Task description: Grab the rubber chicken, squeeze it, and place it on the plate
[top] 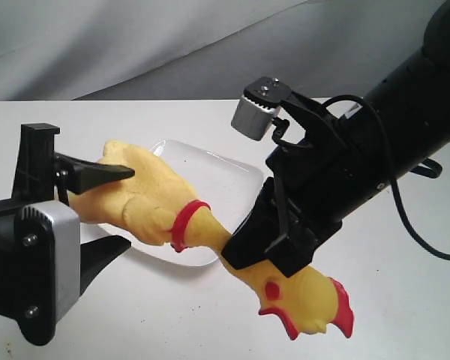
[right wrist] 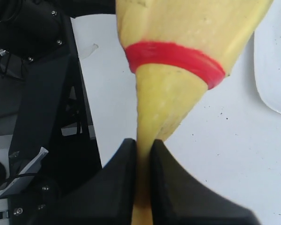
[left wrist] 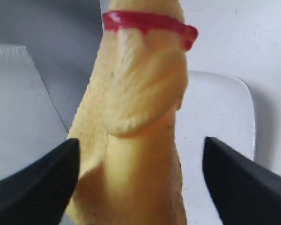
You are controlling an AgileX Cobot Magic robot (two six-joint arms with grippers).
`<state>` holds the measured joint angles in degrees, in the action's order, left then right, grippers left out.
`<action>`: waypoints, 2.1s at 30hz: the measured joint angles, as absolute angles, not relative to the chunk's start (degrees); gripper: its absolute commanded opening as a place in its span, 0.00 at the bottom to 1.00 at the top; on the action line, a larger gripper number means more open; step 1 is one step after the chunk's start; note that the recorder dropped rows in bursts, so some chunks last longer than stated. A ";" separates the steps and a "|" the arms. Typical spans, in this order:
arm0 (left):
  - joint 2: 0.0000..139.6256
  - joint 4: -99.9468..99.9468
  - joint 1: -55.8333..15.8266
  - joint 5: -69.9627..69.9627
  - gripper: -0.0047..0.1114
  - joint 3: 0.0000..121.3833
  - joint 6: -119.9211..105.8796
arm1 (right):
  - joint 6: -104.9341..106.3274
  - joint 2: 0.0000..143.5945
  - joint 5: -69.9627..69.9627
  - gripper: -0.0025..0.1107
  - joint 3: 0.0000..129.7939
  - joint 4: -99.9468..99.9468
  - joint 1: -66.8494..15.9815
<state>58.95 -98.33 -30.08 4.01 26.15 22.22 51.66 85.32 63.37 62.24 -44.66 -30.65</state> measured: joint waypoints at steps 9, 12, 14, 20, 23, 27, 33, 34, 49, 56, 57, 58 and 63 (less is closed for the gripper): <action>58.95 -94.75 -30.08 3.42 0.37 26.15 22.13 | 51.66 85.32 63.87 0.02 62.25 -44.66 -30.65; 58.95 -94.75 -30.08 3.42 0.04 26.15 22.09 | 51.66 85.32 63.87 0.02 62.25 -44.66 -30.65; 58.95 -94.75 -30.08 3.42 0.05 26.15 21.97 | 51.66 85.32 63.87 0.02 62.25 -44.66 -30.65; 58.95 -94.75 -30.08 3.42 0.04 26.15 21.95 | 51.66 85.32 63.87 0.02 62.25 -44.66 -30.65; 58.95 -94.86 -30.08 3.42 0.04 26.15 21.95 | 51.66 85.32 63.87 0.02 62.25 -44.66 -30.65; 58.95 -94.98 -30.08 3.79 0.11 26.15 21.95 | 51.66 85.32 63.77 0.02 62.25 -44.66 -30.65; 58.95 -96.18 -30.08 3.87 0.66 26.15 21.86 | 51.81 85.32 63.77 0.02 62.25 -44.66 -30.65; 58.82 -96.28 -30.08 3.92 0.75 26.15 21.86 | 51.81 85.32 63.77 0.02 62.25 -44.66 -30.65; 53.81 -92.65 -30.08 5.42 0.65 26.15 21.86 | 52.00 85.32 62.63 0.02 62.25 -44.66 -30.65; 57.84 -92.75 -30.08 6.64 0.41 26.15 21.21 | 52.10 85.32 62.85 0.02 62.25 -44.66 -30.65; 58.31 -92.75 -30.08 6.41 0.30 26.15 21.21 | 52.10 85.32 62.85 0.02 62.25 -44.66 -30.65; 58.70 -92.75 -30.08 6.29 0.21 26.15 21.21 | 52.10 85.32 62.85 0.02 62.25 -44.66 -30.65; 58.95 -92.75 -30.08 6.03 0.04 26.15 20.83 | 52.10 85.32 62.73 0.02 62.25 -44.66 -30.65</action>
